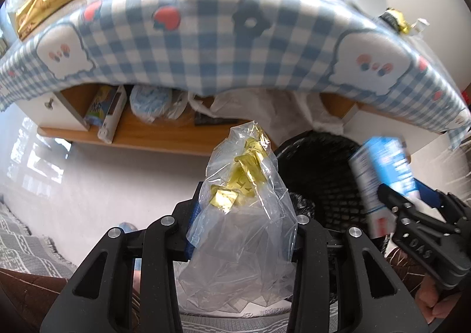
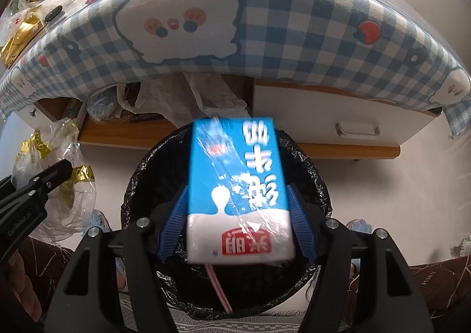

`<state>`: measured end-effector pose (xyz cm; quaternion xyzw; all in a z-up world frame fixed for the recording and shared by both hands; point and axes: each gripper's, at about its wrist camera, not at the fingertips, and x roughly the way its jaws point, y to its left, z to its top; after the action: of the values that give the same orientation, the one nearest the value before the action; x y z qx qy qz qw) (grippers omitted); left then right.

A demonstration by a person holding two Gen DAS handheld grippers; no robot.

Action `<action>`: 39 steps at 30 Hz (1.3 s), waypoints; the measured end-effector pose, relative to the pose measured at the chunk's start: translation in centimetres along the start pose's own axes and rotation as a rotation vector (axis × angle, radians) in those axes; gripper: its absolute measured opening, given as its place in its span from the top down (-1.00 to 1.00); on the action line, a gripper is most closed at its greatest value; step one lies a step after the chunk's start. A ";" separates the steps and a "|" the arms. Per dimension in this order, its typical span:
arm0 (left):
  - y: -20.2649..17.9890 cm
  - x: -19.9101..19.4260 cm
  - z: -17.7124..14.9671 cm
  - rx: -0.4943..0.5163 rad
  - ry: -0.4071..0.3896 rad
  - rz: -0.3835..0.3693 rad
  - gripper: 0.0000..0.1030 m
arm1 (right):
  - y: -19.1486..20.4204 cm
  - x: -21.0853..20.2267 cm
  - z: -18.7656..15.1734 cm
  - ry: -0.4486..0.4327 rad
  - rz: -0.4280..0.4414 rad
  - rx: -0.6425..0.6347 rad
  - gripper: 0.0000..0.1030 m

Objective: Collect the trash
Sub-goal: 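Open the right tool to drop the milk carton into the bin, then lower the plastic bag into the bin and open the left tool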

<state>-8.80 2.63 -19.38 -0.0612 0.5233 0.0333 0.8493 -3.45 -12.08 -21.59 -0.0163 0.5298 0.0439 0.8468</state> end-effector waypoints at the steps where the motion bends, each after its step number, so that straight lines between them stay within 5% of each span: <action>1: -0.2 -0.2 0.1 0.000 -0.002 -0.004 0.27 | 0.0 -0.1 0.0 -0.003 0.001 -0.001 -0.32; 13: -2.6 -1.9 1.1 0.013 0.001 0.004 0.26 | -1.2 -4.2 1.3 -0.077 -0.008 -0.020 -0.85; 25: -6.5 -2.0 1.7 0.063 0.017 0.003 0.26 | -6.9 -5.7 2.1 -0.086 -0.040 0.002 -0.85; 39: -12.1 2.3 0.9 0.125 0.080 0.006 0.26 | -12.8 -2.3 0.6 -0.017 -0.048 0.057 -0.85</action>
<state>-5.52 -9.25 -20.25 -0.0078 0.5578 0.0005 0.8299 -2.77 -24.87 -19.52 -0.0044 0.5231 0.0088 0.8522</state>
